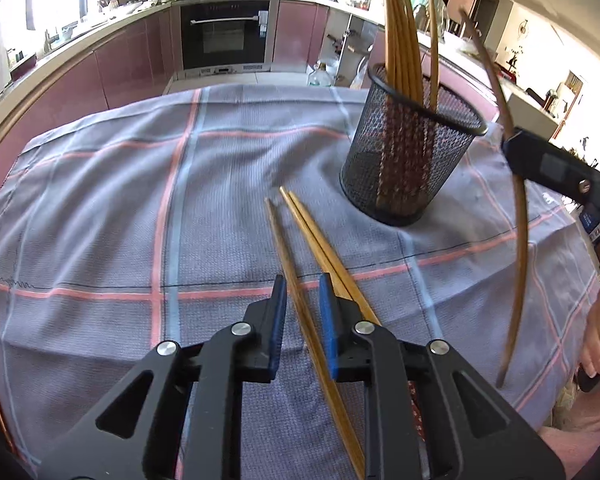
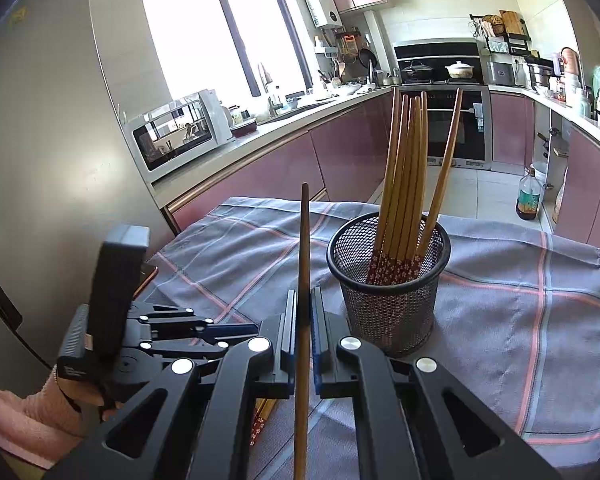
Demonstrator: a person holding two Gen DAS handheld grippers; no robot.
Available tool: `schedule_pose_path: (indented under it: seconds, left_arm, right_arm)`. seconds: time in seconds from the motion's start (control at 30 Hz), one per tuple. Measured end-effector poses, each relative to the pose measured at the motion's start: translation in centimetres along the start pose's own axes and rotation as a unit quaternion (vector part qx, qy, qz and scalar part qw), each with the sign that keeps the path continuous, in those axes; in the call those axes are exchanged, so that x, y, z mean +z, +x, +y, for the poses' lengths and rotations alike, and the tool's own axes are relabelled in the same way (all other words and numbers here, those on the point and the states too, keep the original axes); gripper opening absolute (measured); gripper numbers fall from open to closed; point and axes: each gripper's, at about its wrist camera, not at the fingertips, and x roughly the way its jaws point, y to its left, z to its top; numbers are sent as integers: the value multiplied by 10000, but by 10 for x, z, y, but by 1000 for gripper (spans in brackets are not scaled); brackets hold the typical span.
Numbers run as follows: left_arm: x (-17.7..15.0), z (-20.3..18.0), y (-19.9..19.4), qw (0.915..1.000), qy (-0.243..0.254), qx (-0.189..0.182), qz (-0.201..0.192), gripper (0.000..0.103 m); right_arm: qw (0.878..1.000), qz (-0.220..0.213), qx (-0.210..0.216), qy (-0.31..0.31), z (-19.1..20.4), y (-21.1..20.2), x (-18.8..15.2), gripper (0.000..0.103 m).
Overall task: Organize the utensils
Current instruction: 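Lift the chopstick upright over the cup with the right tool while the left tool lifts its own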
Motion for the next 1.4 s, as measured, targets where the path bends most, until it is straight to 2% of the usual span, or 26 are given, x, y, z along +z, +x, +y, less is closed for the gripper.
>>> schedule_pose_path:
  seconds: [0.17, 0.23, 0.4, 0.6, 0.93, 1.4]
  left_arm:
    - [0, 0, 14, 9999, 15, 88, 101, 17]
    - [1, -1, 16, 9998, 29, 145, 99, 13]
    - [1, -4, 15, 9997, -2, 243, 68, 10]
    - [1, -2, 3, 9998, -67, 182, -32, 8]
    - [9, 9, -52, 9978, -113, -144, -637, 7]
    - [20, 4, -130, 9858, -19, -666, -1542, 7]
  right_arm:
    - [10000, 38, 18, -22, 2, 4, -2, 5]
    - [10000, 46, 29, -20, 3, 5, -1, 5]
    - [10000, 15, 33, -18, 2, 3, -1, 5]
    - [10000, -33, 17, -16, 0, -2, -1, 5]
    - [9996, -262, 21, 39, -6, -19, 3, 5]
    - [9980, -625, 2, -15, -5, -38, 18, 5]
